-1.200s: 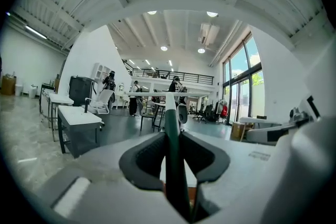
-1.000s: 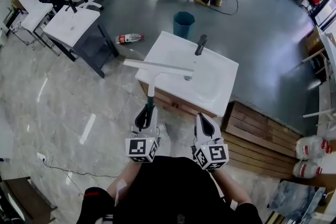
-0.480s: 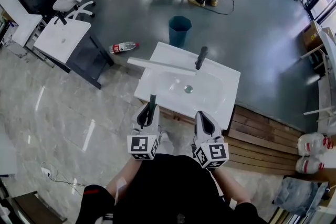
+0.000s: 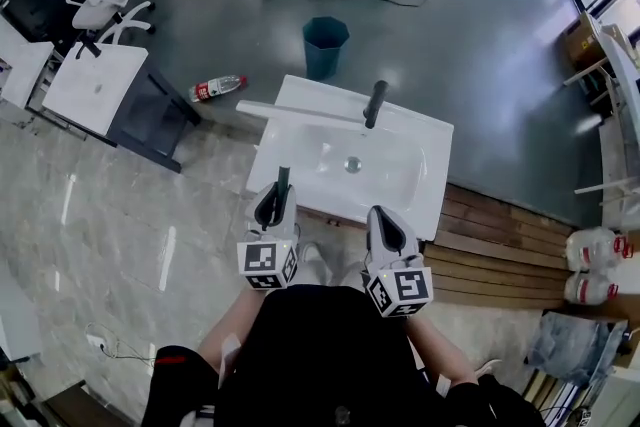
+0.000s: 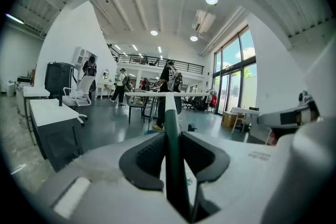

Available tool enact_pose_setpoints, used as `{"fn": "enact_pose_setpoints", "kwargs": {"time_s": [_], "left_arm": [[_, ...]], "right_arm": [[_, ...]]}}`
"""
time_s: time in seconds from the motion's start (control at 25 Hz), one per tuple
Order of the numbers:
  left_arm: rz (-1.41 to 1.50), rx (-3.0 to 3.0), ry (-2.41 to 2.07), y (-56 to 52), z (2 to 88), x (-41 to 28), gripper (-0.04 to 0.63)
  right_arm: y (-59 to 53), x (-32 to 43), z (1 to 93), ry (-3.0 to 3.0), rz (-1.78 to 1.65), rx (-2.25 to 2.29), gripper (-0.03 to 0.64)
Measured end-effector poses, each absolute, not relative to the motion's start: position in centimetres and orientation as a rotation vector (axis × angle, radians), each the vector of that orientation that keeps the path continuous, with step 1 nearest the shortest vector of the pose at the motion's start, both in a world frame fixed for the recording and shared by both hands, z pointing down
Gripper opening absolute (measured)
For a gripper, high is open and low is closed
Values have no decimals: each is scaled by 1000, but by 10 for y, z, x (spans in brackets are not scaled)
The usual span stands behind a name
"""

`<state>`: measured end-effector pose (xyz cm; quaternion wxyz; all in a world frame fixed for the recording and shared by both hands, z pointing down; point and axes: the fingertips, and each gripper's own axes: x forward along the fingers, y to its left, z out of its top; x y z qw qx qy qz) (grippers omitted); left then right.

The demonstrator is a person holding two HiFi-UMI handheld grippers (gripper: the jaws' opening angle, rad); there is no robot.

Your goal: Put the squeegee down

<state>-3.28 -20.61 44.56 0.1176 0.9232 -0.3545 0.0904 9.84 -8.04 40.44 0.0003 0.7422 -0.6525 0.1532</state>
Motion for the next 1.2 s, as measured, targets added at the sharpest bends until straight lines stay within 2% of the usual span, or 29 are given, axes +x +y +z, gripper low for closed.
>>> {"fn": "enact_pose_setpoints", "kwargs": {"time_s": [1.2], "left_arm": [[570,2419,-1056,-301,569,39,104]], "right_arm": [[-180,169,475,-2021,789,2159,2]]}}
